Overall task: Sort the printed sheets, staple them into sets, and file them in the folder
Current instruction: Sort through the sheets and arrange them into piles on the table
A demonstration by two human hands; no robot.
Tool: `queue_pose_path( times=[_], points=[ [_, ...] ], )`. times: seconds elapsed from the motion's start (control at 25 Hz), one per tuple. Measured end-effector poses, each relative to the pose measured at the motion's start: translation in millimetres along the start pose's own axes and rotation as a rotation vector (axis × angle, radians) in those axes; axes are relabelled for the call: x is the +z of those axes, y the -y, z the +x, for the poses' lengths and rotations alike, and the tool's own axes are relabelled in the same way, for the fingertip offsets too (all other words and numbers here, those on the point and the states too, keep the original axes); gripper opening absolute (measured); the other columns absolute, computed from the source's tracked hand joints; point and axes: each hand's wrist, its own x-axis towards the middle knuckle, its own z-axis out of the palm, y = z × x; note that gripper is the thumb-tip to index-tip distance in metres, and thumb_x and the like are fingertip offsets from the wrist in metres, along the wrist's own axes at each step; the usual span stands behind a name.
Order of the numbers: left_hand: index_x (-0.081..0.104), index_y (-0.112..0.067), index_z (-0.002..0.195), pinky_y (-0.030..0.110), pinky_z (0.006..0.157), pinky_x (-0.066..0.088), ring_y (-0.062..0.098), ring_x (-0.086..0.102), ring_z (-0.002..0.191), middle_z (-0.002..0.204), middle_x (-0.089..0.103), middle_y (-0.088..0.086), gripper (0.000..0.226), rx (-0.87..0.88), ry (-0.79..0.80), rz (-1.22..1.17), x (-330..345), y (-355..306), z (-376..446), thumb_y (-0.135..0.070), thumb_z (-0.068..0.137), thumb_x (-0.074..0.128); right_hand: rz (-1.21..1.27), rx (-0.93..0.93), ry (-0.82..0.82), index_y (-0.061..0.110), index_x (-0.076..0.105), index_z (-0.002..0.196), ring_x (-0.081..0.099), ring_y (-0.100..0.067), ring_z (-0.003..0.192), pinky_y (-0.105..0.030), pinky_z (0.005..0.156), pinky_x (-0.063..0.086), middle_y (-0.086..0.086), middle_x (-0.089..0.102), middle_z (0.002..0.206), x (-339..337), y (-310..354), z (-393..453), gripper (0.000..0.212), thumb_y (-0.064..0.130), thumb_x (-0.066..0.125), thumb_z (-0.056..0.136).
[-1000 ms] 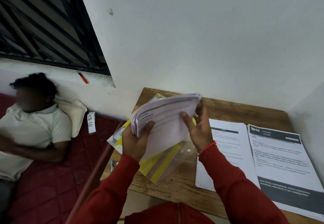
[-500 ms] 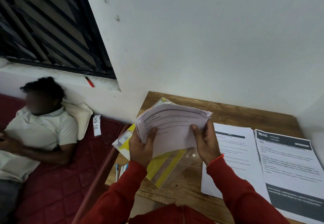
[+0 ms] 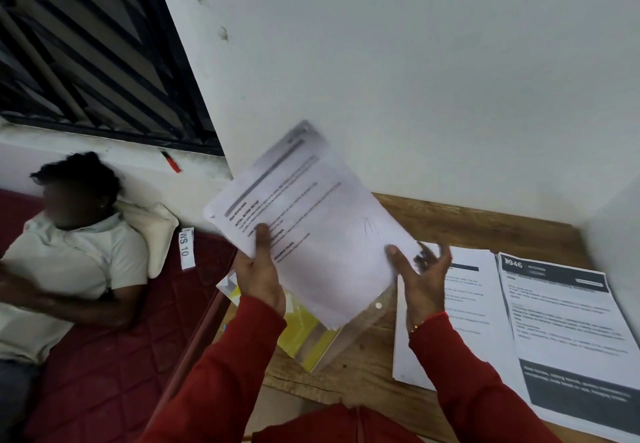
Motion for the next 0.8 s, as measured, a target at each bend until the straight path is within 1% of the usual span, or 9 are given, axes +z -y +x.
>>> queue_pose_path(
  times=[0.04,0.12,0.2,0.4,0.48,0.6,0.68,0.72,0.8],
  points=[
    [0.063,-0.018,0.123,0.043,0.091,0.054,0.024,0.065,0.11,0.119,0.069,0.005,0.036,-0.072,-0.01,-0.057,0,1,-1,-0.032,0.09,0.066,0.165,0.145,0.095,0.034,0.04,0.135,0.054,-0.022,0.123,-0.044,0.1,0.048,-0.003,0.054,0.136,4,-3,-6,0.077,0.026,0.084,0.072],
    [0.058,-0.017,0.128,0.048,0.089,0.055,0.026,0.067,0.108,0.12,0.069,0.006,0.043,-0.221,-0.016,-0.121,0,7,-6,-0.036,0.089,0.066,0.332,0.251,0.271,0.021,0.05,0.134,0.061,-0.029,0.117,-0.05,0.095,0.05,-0.007,0.062,0.13,14,-8,-16,0.061,0.018,0.077,0.08],
    [0.058,-0.019,0.129,0.046,0.085,0.057,0.025,0.068,0.105,0.119,0.069,0.007,0.043,-0.322,0.013,-0.141,-3,15,-12,-0.038,0.091,0.063,0.373,0.271,0.254,0.011,0.056,0.129,0.062,-0.035,0.114,-0.056,0.095,0.049,-0.012,0.066,0.124,18,-8,-20,0.049,0.006,0.072,0.082],
    [0.064,-0.018,0.12,0.047,0.078,0.058,0.027,0.07,0.096,0.115,0.07,0.012,0.031,-0.375,0.21,0.035,-30,-4,2,-0.031,0.092,0.061,0.241,0.143,0.19,-0.002,0.059,0.121,0.066,-0.036,0.106,-0.049,0.09,0.054,-0.017,0.068,0.117,-10,13,0,0.04,-0.003,0.067,0.081],
    [0.067,-0.015,0.116,0.051,0.081,0.057,0.029,0.07,0.097,0.115,0.069,0.014,0.034,-0.475,0.323,0.147,-40,-28,17,-0.036,0.09,0.058,0.163,0.094,0.23,0.0,0.062,0.116,0.068,-0.033,0.101,-0.042,0.083,0.057,-0.014,0.071,0.112,-21,22,9,0.04,0.0,0.07,0.078],
    [0.063,-0.01,0.126,0.055,0.093,0.051,0.034,0.064,0.111,0.122,0.065,0.018,0.05,-0.604,0.502,0.226,-50,-56,34,-0.041,0.088,0.062,0.055,0.068,0.278,0.002,0.065,0.112,0.07,-0.032,0.095,-0.038,0.077,0.059,-0.014,0.073,0.107,-28,30,22,0.035,0.0,0.072,0.077],
    [0.062,-0.006,0.125,0.051,0.092,0.053,0.035,0.065,0.109,0.121,0.065,0.022,0.064,-0.496,0.585,0.39,-46,-56,38,-0.042,0.074,0.079,-0.002,0.02,0.283,0.004,0.067,0.109,0.07,-0.032,0.094,-0.04,0.081,0.058,-0.011,0.074,0.103,-27,32,25,0.032,0.001,0.073,0.077],
    [0.064,-0.005,0.119,0.045,0.085,0.057,0.033,0.069,0.101,0.115,0.067,0.022,0.06,-0.352,0.568,0.516,-44,-49,37,-0.036,0.071,0.083,-0.041,-0.022,0.285,0.006,0.067,0.108,0.071,-0.031,0.094,-0.039,0.081,0.058,-0.008,0.075,0.101,-24,30,24,0.032,0.001,0.074,0.078],
    [0.067,-0.009,0.108,0.037,0.076,0.059,0.027,0.071,0.091,0.101,0.073,0.012,0.031,0.009,0.428,0.69,-42,-30,32,-0.022,0.082,0.075,-0.093,-0.113,0.283,0.012,0.067,0.107,0.071,-0.021,0.092,-0.031,0.078,0.057,0.001,0.075,0.099,-18,25,18,0.029,0.002,0.073,0.081]
  ],
)
